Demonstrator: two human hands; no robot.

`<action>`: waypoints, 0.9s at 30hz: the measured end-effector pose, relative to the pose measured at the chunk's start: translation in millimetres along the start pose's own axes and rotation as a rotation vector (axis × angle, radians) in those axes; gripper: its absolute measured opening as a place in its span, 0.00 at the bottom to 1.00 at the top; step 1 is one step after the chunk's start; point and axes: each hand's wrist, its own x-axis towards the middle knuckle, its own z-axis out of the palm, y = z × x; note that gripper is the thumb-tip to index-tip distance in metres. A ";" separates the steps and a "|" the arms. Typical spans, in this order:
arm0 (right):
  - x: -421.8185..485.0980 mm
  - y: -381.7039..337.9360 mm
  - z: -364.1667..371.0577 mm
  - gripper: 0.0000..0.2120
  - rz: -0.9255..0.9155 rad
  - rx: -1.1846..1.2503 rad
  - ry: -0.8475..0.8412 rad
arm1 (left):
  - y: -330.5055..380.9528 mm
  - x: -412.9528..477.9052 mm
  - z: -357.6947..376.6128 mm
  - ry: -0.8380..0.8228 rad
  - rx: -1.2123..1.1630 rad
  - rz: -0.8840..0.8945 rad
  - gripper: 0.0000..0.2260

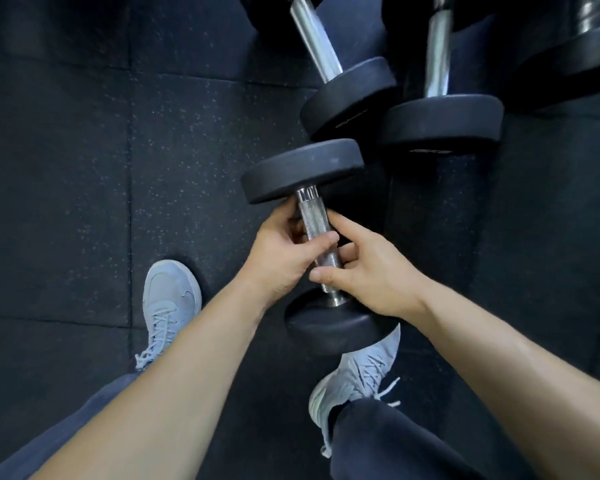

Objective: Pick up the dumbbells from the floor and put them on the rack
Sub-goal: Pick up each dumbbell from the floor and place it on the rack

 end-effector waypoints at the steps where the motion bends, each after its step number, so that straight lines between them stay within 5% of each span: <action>1: -17.0 -10.1 2.0 0.39 0.005 0.017 0.045 | 16.4 -12.1 3.3 -0.024 0.025 0.001 0.20; 10: -214.4 -129.5 -2.4 0.43 0.083 0.325 0.395 | 187.6 -157.5 60.8 -0.383 0.332 0.079 0.18; 17: -391.6 -208.1 -8.9 0.33 -0.039 0.547 0.703 | 309.5 -287.1 146.5 -0.727 0.667 0.218 0.18; 27: -615.3 -240.3 20.0 0.26 -0.019 0.796 1.218 | 351.1 -462.7 301.4 -1.203 1.020 0.406 0.15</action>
